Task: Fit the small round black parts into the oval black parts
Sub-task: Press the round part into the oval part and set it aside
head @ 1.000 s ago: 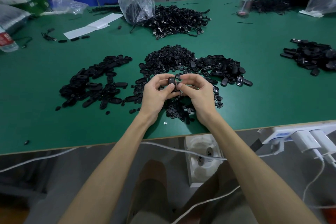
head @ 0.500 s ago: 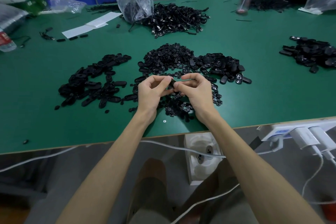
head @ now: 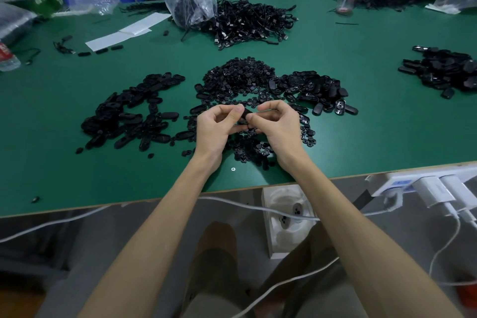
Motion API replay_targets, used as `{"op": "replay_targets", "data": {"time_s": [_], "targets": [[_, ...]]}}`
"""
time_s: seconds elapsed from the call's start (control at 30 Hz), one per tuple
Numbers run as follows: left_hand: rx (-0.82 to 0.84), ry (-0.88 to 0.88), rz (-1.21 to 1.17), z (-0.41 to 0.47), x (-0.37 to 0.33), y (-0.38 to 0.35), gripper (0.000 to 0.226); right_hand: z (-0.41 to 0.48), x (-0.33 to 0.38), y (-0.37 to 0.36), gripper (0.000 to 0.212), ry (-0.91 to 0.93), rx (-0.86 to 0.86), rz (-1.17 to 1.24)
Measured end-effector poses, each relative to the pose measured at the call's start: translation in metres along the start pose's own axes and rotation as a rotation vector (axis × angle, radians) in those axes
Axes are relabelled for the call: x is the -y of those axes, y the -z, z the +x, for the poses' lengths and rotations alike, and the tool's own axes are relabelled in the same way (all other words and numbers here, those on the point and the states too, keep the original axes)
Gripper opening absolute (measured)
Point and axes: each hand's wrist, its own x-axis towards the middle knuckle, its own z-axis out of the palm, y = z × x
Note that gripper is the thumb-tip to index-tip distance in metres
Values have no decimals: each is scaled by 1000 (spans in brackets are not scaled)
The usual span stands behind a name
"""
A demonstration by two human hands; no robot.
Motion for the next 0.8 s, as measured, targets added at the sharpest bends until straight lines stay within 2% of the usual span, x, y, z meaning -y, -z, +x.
{"op": "replay_targets", "data": {"time_s": [0.2, 0.37, 0.57, 0.8], "targets": [[53, -34, 83, -2, 0, -3, 7, -1, -2, 2, 22, 35, -82, -94], [33, -65, 170, -2, 1, -5, 15, -5, -1, -2, 16, 198, -146, -281], [-70, -38, 81, 1, 2, 0, 22, -9, -1, -8, 13, 340, -37, -447], [-127, -25, -7, 2, 3, 3, 13, -11, -1, -11, 30, 382, 52, -480]]}}
